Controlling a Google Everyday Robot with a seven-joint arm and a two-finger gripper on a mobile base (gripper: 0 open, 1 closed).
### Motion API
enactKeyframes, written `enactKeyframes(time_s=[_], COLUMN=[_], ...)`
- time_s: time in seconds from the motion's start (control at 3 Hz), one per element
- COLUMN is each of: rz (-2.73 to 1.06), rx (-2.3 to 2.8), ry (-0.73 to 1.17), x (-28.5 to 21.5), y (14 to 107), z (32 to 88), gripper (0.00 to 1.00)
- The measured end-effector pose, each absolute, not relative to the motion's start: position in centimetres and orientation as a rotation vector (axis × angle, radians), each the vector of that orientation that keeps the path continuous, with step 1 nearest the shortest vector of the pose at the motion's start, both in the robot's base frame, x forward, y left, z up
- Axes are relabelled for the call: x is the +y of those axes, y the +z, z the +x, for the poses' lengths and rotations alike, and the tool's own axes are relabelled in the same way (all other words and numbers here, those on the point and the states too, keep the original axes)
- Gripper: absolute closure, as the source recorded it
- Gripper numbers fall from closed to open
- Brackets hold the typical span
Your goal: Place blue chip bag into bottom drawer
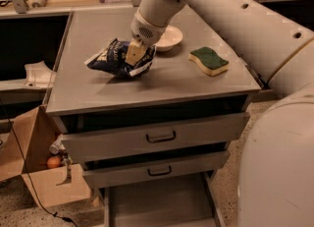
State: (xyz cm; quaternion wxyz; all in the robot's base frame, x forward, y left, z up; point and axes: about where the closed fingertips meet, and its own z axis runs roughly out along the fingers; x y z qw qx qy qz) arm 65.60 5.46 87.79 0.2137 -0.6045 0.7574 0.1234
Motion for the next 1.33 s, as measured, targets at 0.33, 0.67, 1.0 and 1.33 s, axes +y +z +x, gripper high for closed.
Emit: enactKeyframes(time_s=[0.33,0.67,1.0,1.33], rz=[-1.671,-1.675,-1.675,-1.676], rx=[2.07,1.988,1.988,1.99], ry=[0.347,0.368,0.367,0.323], x=[4.5,3.1,3.1,2.9], y=[89.3,92.0,92.0,92.0], z=[64.1,59.7,59.7,60.1], gripper=[1.0,1.0,1.0,1.0])
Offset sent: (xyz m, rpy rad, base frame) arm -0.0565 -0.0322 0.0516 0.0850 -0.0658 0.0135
